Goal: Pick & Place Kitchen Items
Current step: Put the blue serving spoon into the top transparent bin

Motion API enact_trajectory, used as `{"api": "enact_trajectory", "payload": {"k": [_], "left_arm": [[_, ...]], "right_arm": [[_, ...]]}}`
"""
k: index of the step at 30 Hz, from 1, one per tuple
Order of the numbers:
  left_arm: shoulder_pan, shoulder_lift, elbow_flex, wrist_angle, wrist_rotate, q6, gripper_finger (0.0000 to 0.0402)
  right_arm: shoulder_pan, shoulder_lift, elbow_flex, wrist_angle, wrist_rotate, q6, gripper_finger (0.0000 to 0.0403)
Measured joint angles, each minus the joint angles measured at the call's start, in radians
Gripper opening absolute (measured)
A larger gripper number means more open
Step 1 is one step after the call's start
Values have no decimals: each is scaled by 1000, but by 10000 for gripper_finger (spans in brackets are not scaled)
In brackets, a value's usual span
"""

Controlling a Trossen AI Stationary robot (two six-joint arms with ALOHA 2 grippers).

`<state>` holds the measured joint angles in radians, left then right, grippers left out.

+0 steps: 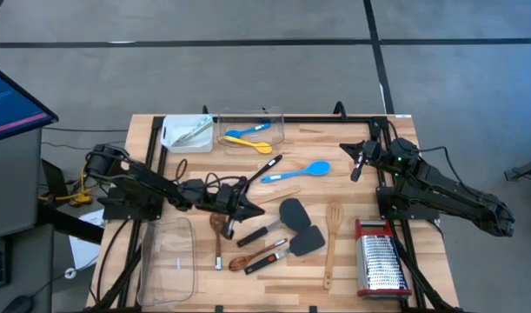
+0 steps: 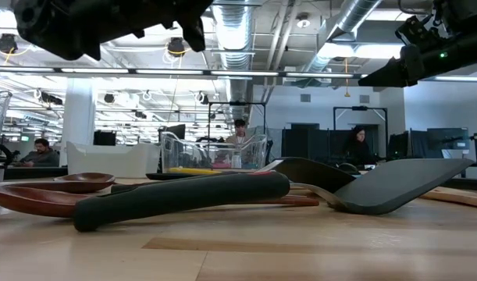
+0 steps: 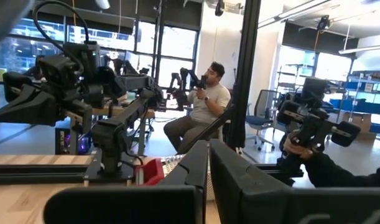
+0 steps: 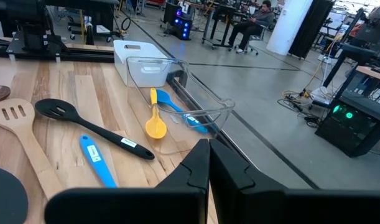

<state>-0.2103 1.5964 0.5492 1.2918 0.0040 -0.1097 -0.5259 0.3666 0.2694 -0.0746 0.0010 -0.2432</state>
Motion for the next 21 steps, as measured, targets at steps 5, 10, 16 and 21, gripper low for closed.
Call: {"api": "enact_trajectory", "payload": {"k": [5,10,16,21], "left_arm": [[9,3,2,-2,0,0,4],[9,3,2,-1,-1,0,4],[15,3,2,-2,-1,6,4],[40,3,-7,-12,-1,25,4]], "right_arm": [[0,0,0,0,0,0,1],[0,0,0,0,0,0,1],[0,0,0,0,0,0,1],[0,0,0,0,0,8,1]]}}
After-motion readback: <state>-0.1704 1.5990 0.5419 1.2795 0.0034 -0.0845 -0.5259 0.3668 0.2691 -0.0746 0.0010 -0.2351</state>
